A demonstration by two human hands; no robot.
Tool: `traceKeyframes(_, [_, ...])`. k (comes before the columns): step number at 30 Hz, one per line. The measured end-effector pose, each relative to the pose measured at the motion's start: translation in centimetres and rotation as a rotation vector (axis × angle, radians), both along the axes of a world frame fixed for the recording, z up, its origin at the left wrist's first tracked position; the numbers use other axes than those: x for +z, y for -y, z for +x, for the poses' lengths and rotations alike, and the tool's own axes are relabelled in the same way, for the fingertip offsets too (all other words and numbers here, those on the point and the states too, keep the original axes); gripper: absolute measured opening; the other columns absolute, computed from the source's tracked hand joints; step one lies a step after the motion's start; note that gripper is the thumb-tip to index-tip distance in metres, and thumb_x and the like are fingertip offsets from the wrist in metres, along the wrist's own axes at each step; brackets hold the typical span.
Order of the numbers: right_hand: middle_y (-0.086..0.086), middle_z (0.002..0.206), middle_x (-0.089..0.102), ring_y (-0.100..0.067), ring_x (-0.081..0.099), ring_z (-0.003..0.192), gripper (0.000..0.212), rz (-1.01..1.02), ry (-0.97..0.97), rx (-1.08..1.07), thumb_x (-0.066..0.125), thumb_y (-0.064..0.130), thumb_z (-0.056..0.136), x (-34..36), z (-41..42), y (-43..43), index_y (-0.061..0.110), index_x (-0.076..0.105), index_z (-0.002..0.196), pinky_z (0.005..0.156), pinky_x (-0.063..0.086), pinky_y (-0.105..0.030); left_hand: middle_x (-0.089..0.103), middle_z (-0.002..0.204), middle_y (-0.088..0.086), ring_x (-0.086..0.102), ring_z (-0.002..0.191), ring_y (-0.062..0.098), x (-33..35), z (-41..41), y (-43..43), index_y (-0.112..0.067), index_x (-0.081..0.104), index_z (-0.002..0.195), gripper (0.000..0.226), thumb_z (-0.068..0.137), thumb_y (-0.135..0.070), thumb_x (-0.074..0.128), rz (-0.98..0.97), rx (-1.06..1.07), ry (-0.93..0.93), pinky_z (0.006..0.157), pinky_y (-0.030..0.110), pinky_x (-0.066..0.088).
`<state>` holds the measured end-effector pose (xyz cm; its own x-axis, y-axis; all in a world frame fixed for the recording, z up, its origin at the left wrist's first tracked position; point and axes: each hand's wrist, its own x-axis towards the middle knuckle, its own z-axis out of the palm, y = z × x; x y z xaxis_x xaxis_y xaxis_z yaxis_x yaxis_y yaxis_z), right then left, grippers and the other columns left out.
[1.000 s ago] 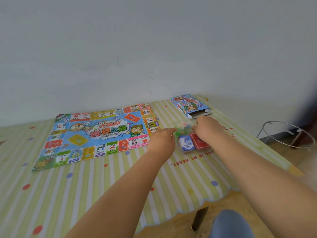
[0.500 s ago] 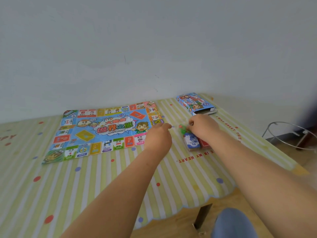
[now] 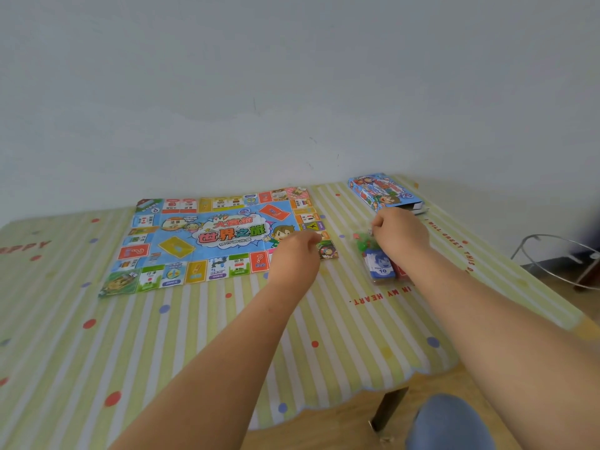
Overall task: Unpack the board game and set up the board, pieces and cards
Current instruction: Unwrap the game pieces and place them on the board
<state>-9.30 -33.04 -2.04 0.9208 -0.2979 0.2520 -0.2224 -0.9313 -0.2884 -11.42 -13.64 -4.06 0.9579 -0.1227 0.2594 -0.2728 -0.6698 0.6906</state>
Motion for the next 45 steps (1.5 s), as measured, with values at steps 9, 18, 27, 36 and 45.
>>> traceKeyframes(9, [0.002,0.099,0.064,-0.002,0.052,0.066,0.014,0.238,0.274,0.316,0.056,0.006,0.091,1.6,0.4,-4.8,0.013,0.066,0.084,0.059,0.041,-0.020,0.068,0.092,-0.002,0.060,0.076,0.011,1.4,0.9,-1.7,-0.015,0.067,0.110,0.026,0.094,-0.013,0.047,-0.447,0.080,-0.227,0.071,0.029,0.053])
traceKeyframes(18, [0.005,0.088,0.059,-0.012,0.056,0.076,0.022,0.417,0.214,0.503,0.063,0.000,0.081,0.6,1.0,-11.9,0.019,0.070,0.073,0.070,0.044,-0.023,0.069,0.083,0.007,0.065,0.065,0.018,1.8,2.0,-5.8,-0.007,0.066,0.101,0.019,0.091,-0.023,0.062,-0.784,0.168,-0.382,0.066,0.028,0.059])
traceKeyframes(27, [0.011,0.091,0.052,-0.001,0.054,0.074,0.022,0.443,0.068,0.581,0.057,0.006,0.086,0.2,1.9,-15.1,0.022,0.071,0.086,0.059,0.036,-0.009,0.070,0.098,0.014,0.070,0.089,0.024,1.0,3.8,-9.4,-0.006,0.065,0.104,0.020,0.084,-0.006,0.069,-0.938,0.355,-0.369,0.078,0.029,0.059])
traceKeyframes(36, [0.010,0.102,0.064,0.008,0.054,0.082,0.020,0.735,0.214,0.465,0.051,0.017,0.096,-1.2,4.4,-16.0,0.021,0.065,0.109,0.066,0.040,0.000,0.069,0.089,0.012,0.068,0.077,0.019,0.3,4.8,-10.0,-0.004,0.066,0.106,0.022,0.085,-0.003,0.065,-0.941,0.258,-0.260,0.074,0.025,0.059])
traceKeyframes(45, [0.011,0.098,0.068,0.007,0.059,0.083,0.023,0.819,0.275,0.461,0.054,0.025,0.097,-2.1,5.0,-15.8,0.016,0.068,0.113,0.070,0.044,-0.004,0.070,0.098,0.005,0.067,0.090,0.017,-0.1,5.7,-10.3,-0.012,0.066,0.117,0.029,0.088,-0.017,0.067,-0.758,0.221,-0.171,0.078,0.023,0.056])
